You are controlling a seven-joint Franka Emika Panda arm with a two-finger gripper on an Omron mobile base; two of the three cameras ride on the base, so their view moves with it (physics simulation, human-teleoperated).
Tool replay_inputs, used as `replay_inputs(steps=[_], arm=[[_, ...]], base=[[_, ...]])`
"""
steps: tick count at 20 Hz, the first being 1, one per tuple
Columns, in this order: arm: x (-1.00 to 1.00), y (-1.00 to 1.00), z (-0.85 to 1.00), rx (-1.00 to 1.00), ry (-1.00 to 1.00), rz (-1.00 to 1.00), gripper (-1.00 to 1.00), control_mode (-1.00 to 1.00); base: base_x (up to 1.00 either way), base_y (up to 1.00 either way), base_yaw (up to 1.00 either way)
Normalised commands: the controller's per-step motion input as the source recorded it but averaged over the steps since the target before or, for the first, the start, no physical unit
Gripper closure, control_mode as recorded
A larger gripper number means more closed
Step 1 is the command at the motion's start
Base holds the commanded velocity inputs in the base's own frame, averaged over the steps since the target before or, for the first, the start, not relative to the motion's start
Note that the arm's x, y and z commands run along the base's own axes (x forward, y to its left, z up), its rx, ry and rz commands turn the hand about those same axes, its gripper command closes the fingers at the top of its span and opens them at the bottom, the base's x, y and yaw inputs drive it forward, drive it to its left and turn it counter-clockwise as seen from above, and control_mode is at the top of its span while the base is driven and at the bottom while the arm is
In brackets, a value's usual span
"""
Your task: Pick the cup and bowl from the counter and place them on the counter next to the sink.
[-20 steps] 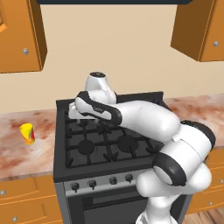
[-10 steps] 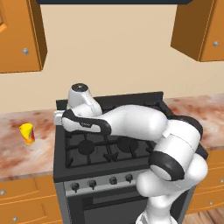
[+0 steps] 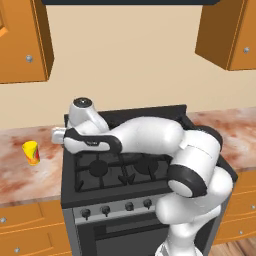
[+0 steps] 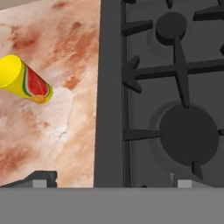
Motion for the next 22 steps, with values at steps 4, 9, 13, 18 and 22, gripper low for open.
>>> replay_inputs(steps=[4, 9, 13, 18, 22], arm=[[0.18, 0.30, -0.05, 0.08, 0.10, 0.00, -1.00, -1.00], [0.27, 0.19, -0.07, 0.07, 0.01, 0.04, -1.00, -1.00], [0.40, 0.32, 0.00, 0.00, 0.00, 0.00, -1.00, -1.00], [0.28, 0.48, 0.00, 0.00, 0.00, 0.00, -1.00, -1.00], [0.03, 0.51, 0.06, 0.00, 0.00, 0.00, -1.00, -1.00]], base=[[0.00, 0.00, 0.00], [0.00, 0.00, 0.00], [0.00, 0.00, 0.00], [0.00, 0.00, 0.00], [0.00, 0.00, 0.00]])
